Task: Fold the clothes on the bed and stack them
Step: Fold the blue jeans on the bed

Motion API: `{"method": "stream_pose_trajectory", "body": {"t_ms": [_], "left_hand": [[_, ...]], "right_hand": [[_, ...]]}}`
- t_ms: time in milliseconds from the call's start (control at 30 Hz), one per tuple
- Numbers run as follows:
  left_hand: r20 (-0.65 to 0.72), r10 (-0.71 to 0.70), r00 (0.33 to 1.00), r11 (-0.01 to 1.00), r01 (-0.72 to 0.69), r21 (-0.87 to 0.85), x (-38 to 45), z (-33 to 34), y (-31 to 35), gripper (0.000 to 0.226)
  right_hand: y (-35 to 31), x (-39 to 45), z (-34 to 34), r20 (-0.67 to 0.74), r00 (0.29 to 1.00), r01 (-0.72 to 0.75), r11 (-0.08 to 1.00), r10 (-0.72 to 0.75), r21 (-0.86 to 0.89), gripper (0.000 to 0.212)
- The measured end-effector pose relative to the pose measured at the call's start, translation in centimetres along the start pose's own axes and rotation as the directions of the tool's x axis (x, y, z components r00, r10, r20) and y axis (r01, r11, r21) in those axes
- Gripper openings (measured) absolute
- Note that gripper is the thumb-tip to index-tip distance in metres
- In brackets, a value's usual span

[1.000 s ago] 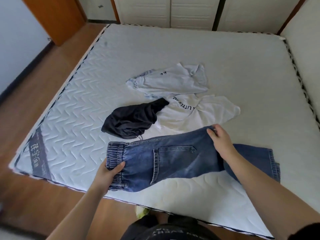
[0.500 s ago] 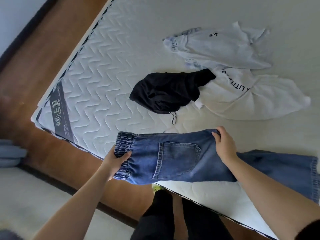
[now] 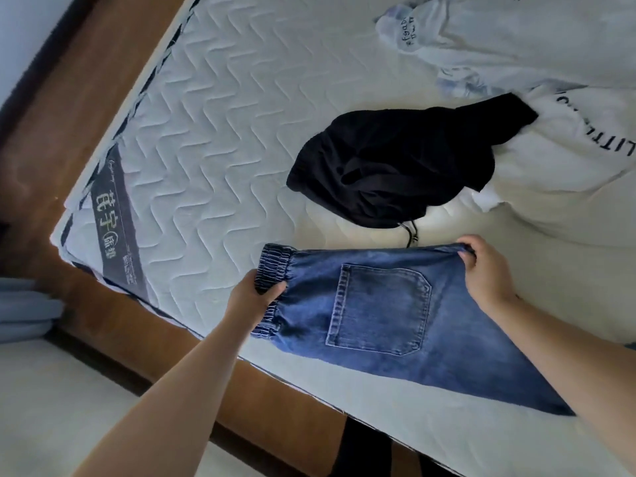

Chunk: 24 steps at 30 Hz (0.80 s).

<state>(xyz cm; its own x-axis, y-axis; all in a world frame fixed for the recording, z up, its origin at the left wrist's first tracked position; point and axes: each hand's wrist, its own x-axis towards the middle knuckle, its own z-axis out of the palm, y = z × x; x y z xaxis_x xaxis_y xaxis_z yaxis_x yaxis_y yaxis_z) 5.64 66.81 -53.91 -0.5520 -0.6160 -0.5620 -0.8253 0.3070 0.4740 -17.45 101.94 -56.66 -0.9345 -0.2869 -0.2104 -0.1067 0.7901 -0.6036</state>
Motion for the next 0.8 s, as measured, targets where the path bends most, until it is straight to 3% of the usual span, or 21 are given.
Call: {"method": "stream_pose_trajectory", "body": {"t_ms": [100, 133, 200, 267, 300, 433, 533, 667, 800], "left_hand": [[-0.136, -0.016, 0.991, 0.979, 0.043, 0.200, 0.5, 1.9, 0.2, 0.068], [-0.219, 0.071, 0.973, 0.959, -0.006, 0.284, 0.2, 2.5, 0.5, 0.071], [-0.275, 0.416, 0.867, 0.851, -0.264, 0.455, -0.9, 4.2, 1.9, 0.061], [-0.157, 0.664, 0.731, 0.672, -0.492, 0.553, -1.7, 6.6, 3.7, 0.055], [-0.090, 0.698, 0.711, 0.621, -0.537, 0.571, -1.7, 7.8, 4.4, 0.055], [0.077, 0.556, 0.827, 0.603, -0.465, 0.648, -1.3, 11.3, 3.8, 0.062], [0.087, 0.515, 0.853, 0.574, -0.419, 0.704, -0.7, 12.7, 1.6, 0.069], [0.073, 0.504, 0.861, 0.559, -0.390, 0.732, 0.0, 13.3, 1.1, 0.072], [0.063, 0.502, 0.863, 0.563, -0.381, 0.733, 0.3, 13.5, 1.0, 0.071]], "right_hand": [[-0.9, 0.4, 1.2, -0.084, 0.996, -0.026, 0.998, 0.022, -0.051, 0.024], [-1.6, 0.0, 1.7, -0.150, 0.989, -0.023, 0.995, 0.008, -0.094, 0.027], [-3.6, -1.5, 3.2, -0.222, 0.969, 0.076, 0.985, -0.109, -0.155, 0.037], [-6.1, -3.3, 5.6, -0.106, 0.949, 0.275, 0.946, -0.295, -0.174, 0.045], [-7.2, -4.1, 7.0, -0.020, 0.932, 0.353, 0.918, -0.362, -0.182, 0.049], [-8.2, -4.7, 11.3, 0.211, 0.906, 0.418, 0.855, -0.367, -0.308, 0.051], [-5.9, -3.8, 11.9, 0.319, 0.882, 0.463, 0.762, -0.346, -0.454, 0.057], [-0.6, -2.2, 9.0, 0.336, 0.893, 0.441, 0.735, -0.300, -0.515, 0.069], [3.6, -1.4, 5.1, 0.336, 0.909, 0.401, 0.739, -0.248, -0.542, 0.068]]}}
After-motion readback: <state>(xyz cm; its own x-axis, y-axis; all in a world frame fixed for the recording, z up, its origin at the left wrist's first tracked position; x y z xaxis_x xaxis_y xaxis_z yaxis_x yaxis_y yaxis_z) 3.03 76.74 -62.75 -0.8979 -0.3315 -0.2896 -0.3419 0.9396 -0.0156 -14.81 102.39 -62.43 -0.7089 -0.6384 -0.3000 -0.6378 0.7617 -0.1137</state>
